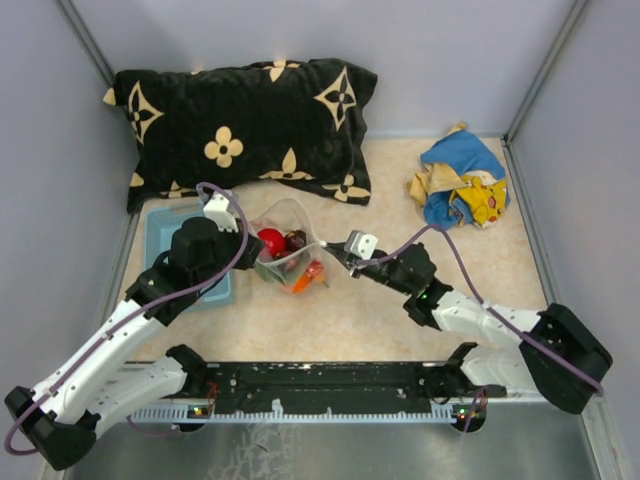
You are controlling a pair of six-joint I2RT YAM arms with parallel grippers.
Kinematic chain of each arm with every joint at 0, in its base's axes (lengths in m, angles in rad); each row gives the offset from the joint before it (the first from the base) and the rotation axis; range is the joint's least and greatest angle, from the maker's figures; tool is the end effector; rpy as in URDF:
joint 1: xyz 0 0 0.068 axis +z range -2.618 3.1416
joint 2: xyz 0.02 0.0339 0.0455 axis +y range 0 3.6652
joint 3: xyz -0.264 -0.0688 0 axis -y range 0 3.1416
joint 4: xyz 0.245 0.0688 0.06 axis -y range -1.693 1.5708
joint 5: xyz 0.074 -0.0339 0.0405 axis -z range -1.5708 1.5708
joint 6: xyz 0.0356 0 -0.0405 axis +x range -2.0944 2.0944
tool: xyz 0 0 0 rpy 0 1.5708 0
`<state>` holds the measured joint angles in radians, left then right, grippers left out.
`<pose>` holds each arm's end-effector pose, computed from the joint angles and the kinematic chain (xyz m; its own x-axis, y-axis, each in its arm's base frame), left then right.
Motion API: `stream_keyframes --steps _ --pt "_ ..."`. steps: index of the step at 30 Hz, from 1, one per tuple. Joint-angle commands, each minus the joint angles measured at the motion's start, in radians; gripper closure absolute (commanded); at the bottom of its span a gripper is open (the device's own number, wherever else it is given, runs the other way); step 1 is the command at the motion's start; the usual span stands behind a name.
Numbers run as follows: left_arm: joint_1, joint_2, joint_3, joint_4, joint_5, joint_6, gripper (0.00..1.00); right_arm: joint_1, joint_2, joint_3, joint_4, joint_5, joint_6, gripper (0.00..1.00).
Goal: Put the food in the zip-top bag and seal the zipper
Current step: Zip the zipper food storage bag at the center of the board.
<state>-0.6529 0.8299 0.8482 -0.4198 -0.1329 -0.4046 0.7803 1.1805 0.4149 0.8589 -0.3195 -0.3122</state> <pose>0.1508 -0.1094 0.3301 -0.4843 -0.1209 -0.8665 0.3423 0.8853 -0.3147 0.1663 0.1804 0.2412 0.3364 -0.0773 -0.9385 -0.8268 0.4529 -0.3337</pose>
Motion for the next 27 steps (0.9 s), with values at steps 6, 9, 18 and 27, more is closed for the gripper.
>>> stream_keyframes --steps 6,9,18,27 --pt "-0.001 -0.021 0.038 -0.006 -0.101 0.089 0.9 -0.014 -0.129 0.185 -0.37 -0.001 -0.134 1.0" --pt "-0.001 -0.021 0.063 -0.011 -0.113 0.142 0.8 -0.015 -0.142 0.212 -0.422 0.002 -0.143 1.0" --pt "-0.001 -0.012 0.151 0.099 0.088 0.404 0.47 -0.015 -0.15 0.258 -0.499 -0.001 -0.137 1.0" --pt "-0.001 0.195 0.296 0.137 0.5 0.61 0.25 -0.015 -0.152 0.318 -0.561 -0.019 -0.138 1.0"
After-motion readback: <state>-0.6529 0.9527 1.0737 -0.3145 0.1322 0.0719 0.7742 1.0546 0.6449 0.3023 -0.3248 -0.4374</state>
